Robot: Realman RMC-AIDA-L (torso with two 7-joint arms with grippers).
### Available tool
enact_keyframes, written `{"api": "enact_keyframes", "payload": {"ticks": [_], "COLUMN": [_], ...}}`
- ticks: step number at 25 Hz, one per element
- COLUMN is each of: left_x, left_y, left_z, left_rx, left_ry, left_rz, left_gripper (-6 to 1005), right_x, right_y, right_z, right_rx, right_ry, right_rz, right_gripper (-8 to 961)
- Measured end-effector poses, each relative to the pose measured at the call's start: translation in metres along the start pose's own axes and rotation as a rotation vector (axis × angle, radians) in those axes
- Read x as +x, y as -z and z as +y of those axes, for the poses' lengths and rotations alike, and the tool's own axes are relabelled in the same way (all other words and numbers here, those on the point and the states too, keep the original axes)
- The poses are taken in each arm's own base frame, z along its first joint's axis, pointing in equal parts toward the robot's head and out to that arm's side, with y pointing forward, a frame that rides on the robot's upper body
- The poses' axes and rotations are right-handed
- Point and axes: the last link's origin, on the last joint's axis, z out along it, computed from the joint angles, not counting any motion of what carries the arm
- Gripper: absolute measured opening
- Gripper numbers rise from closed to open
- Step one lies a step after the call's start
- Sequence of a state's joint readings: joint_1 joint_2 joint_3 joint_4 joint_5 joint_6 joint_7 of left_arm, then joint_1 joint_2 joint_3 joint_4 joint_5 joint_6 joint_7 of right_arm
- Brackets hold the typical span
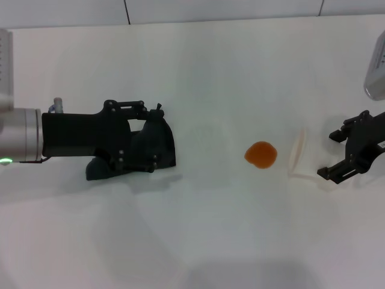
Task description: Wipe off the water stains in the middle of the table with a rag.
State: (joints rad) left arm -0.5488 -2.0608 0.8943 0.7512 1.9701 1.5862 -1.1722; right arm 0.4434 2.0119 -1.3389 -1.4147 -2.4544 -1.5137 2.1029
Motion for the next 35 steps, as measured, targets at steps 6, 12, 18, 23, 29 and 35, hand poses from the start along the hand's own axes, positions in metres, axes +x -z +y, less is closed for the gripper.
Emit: {"api": "enact_keyframes", "payload": {"ticks": [6, 12, 18, 23, 29, 35], "left_x": [-0.001, 0.0, -0.001, -0.002, -0.002, -0.002], "left_y": [0.0, 0.001, 0.002, 0.002, 0.002, 0.002], "left_z": [0.001, 0.0, 0.0, 0.0, 0.001, 0.001], "left_rx": [0.001, 0.004, 0.006, 0.008, 0.009, 0.009], "left_ry": [0.001, -0.001, 0.0, 0.002, 0.004, 0.004], "left_rz": [0.001, 0.001, 0.0, -0.001, -0.001, -0.001], "left_gripper": [752, 750, 748, 746, 744, 742], "right_x": [-0.001, -0.002, -0.001, -0.001, -0.001, 0.0], "right_y": [-0.005, -0.009, -0.01, -0.011, -0.011, -0.014], "right_z": [0.001, 0.0, -0.001, 0.0, -0.001, 0.0], "right_rx": [0.006, 0.011, 0.015, 0.014, 0.015, 0.011], "right_ry": [0.008, 0.013, 0.009, 0.01, 0.009, 0.01], "right_rz": [0.002, 0.002, 0.001, 0.002, 0.001, 0.007], "right_gripper": [841, 836, 831, 826, 820, 815]}}
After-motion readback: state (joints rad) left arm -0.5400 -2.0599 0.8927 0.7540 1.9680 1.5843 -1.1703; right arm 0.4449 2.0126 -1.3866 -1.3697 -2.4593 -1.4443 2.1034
